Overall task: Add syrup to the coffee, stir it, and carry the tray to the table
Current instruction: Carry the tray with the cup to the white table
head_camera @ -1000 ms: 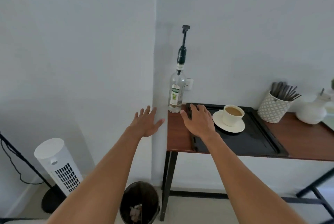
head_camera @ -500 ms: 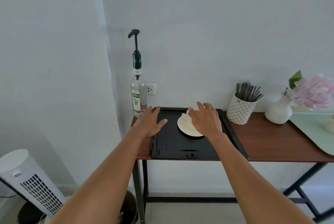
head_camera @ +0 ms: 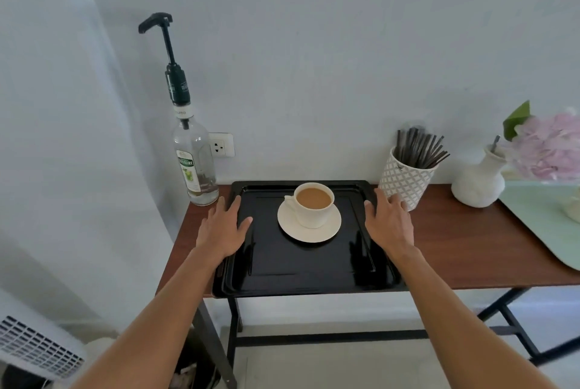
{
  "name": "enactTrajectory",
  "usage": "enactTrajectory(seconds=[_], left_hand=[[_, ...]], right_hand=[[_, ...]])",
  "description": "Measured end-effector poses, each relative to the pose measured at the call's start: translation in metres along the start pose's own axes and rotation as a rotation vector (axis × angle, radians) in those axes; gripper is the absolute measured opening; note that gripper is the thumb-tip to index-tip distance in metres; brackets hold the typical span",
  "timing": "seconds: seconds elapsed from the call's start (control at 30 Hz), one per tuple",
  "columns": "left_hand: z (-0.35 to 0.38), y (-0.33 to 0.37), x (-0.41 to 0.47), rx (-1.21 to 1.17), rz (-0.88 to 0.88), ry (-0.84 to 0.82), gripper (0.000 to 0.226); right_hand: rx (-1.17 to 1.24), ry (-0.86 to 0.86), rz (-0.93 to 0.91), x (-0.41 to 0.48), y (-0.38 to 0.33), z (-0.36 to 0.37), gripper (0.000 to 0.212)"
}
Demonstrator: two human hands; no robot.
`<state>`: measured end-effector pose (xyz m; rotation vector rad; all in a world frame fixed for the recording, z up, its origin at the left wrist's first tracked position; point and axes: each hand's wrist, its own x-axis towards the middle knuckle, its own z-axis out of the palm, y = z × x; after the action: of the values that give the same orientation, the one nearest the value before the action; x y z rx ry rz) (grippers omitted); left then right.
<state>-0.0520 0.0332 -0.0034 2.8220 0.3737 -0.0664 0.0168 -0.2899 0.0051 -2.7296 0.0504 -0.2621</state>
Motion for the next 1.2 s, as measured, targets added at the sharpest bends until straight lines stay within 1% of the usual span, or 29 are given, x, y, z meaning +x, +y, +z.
enactTrajectory(seconds=[0.17,0.27,0.33,0.43,0.53,0.73,0.93,1.2], left_hand=[[0.025,0.002,-0.005,0.046,-0.07,0.11,0.065],[0.032,0.004,-0.01,0.001,-0.132,0.138,0.062],[0.035,0.005,-0.012,-0.01,-0.133,0.166,0.058],[0.034,0.008,-0.014,0.017,-0.165,0.186,0.056],[0.039,0.011,-0.018,0.092,-0.192,0.22,0.054],[0.035,0.013,-0.014,0.146,-0.239,0.201,0.053],[0.036,0.015,-0.01,0.103,-0.248,0.236,0.051],[0.04,0.009,-0.007,-0.081,-0.221,0.309,0.051]], right_hand=[[-0.049,-0.016,0.01,0.0,0.032,0.02,0.044],[-0.045,-0.08,0.015,0.004,0.038,0.025,0.043],[-0.04,-0.096,-0.007,0.004,0.039,0.028,0.044],[-0.046,-0.106,-0.004,0.005,0.041,0.03,0.047],[-0.09,-0.1,-0.025,0.003,0.043,0.034,0.052],[-0.221,-0.097,-0.063,0.001,0.043,0.035,0.056],[-0.229,-0.112,-0.061,0.008,0.044,0.036,0.054],[-0.122,-0.091,-0.05,0.007,0.043,0.033,0.053]])
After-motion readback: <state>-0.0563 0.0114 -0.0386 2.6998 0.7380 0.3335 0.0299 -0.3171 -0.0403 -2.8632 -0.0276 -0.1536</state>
